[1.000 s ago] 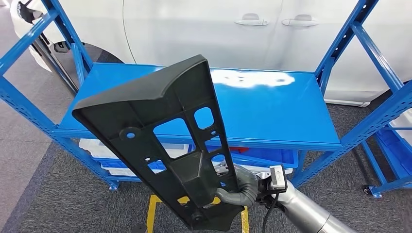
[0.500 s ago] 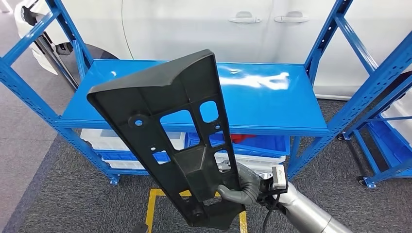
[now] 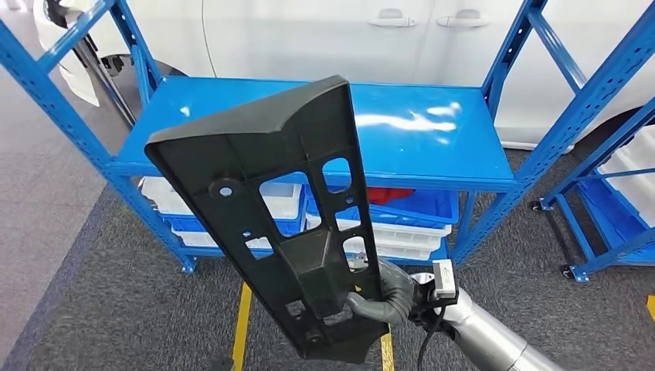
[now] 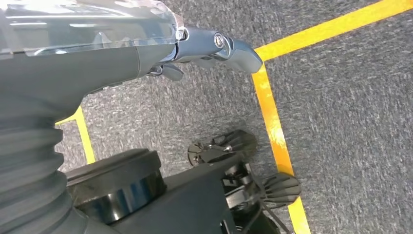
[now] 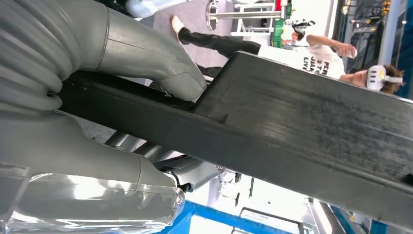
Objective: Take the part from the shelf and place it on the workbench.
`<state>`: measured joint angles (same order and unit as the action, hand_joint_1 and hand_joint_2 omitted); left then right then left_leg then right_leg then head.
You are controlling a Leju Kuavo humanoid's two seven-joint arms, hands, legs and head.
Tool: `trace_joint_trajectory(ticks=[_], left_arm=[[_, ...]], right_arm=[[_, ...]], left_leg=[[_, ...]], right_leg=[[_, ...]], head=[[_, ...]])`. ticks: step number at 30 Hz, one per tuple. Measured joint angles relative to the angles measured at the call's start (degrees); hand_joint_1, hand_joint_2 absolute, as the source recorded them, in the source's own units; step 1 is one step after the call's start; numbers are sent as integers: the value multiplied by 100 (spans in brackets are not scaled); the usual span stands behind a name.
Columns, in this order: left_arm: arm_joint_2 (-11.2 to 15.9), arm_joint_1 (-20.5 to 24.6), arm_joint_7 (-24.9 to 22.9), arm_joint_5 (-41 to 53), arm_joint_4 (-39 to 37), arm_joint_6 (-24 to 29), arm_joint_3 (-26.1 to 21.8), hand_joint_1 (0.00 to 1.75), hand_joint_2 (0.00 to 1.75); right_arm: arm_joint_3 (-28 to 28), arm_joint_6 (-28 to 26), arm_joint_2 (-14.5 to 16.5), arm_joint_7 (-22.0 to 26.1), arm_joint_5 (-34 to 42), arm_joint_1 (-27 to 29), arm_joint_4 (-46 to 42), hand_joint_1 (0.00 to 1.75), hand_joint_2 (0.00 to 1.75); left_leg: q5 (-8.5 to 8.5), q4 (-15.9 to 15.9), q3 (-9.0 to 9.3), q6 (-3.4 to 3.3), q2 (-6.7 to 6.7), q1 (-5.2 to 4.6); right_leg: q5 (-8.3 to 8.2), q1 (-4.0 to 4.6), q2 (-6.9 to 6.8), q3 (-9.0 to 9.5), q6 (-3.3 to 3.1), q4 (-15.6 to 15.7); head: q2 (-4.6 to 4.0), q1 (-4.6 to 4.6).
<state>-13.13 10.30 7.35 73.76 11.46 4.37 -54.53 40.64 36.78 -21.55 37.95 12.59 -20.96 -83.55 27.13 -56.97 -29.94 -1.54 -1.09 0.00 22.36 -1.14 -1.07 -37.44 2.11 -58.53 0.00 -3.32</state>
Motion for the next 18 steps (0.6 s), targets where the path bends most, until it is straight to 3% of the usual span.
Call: trace_joint_trajectory(ticks=[1, 3, 4, 5, 6, 7, 9, 11, 12, 14, 15, 16, 18], left_arm=[[-1, 6, 1, 2, -1, 0, 0, 0, 175], [0, 15, 2, 5, -1, 0, 0, 0, 175], [1, 14, 2, 7, -1, 0, 0, 0, 175], [1, 11, 2, 7, -1, 0, 0, 0, 175], [1, 10, 3, 7, -1, 0, 0, 0, 175], [1, 9, 3, 7, -1, 0, 0, 0, 175], [0, 9, 4, 8, -1, 0, 0, 0, 175], [-4, 10, 8, 9, -1, 0, 0, 0, 175], [-7, 10, 11, 10, -1, 0, 0, 0, 175], [-9, 8, 16, 14, -1, -1, 0, 0, 175], [-9, 6, 17, 19, -1, -2, 0, 0, 175], [-9, 3, 17, 22, -1, -2, 0, 0, 175], [-7, 1, 17, 29, -1, -2, 0, 0, 175]], right_arm=[[-4, 3, 3, 1, 1, 4, 4, 175, 175], [-13, 4, 23, 1, 5, 16, 8, 175, 175], [-17, 5, 34, 2, 9, 26, 8, 175, 175], [-22, 5, 43, 3, 13, 37, 8, 175, 175], [-28, 5, 45, 3, 16, 45, 8, 175, 175], [-35, 5, 46, 4, 20, 48, 8, 175, 175], [-53, 5, 46, 5, 27, 42, 6, 175, 175], [-76, 4, 46, 9, 40, 30, -3, 175, 175], [-84, 3, 46, 10, 51, 23, -8, 175, 175], [-89, 3, 46, 12, 70, 18, -12, 175, 175], [-89, 3, 44, 9, 78, 14, -12, 175, 175], [-90, 3, 38, 7, 85, 12, -13, 175, 175], [-92, 2, 22, 2, 96, 18, -17, 175, 175]], left_leg=[[-72, 15, -53, -41, 11, 7], [-207, 15, -209, -85, 24, 2], [-270, 9, -296, -93, 27, -6], [-334, 1, -387, -95, 30, -16], [-392, -9, -474, -93, 30, -24], [-448, -19, -557, -85, 29, -32], [-549, -39, -688, -56, 29, -45], [-648, -40, -758, -8, 42, -47], [-702, -25, -772, 23, 51, -38], [-786, 16, -797, 89, 60, -24], [-723, -18, -835, 127, 59, -25], [-558, -144, -895, 165, 58, -29], [4, -751, -1080, 243, 61, -16]], right_leg=[[201, -6, 12, -79, 15, -167], [795, -23, 25, -302, 19, -858], [993, -26, 28, -387, 23, -1238], [1063, -25, 29, -409, 23, -1523], [996, -23, 30, -342, 15, -1618], [845, -18, 30, -170, -3, -1501], [635, 11, 19, 418, -70, -784], [689, 64, 8, 920, -126, -27], [734, 95, 9, 1023, -145, 165], [643, 104, 4, 997, -194, 262], [577, 87, -7, 961, -233, 304], [501, 64, -23, 910, -271, 341], [365, 43, -40, 773, -319, 360]], head=[[0, 0], [0, 0], [0, 0], [0, 0], [0, 0], [0, 0], [0, 0], [0, -1], [0, -1], [0, -1], [0, -1], [0, -1], [0, -2]])
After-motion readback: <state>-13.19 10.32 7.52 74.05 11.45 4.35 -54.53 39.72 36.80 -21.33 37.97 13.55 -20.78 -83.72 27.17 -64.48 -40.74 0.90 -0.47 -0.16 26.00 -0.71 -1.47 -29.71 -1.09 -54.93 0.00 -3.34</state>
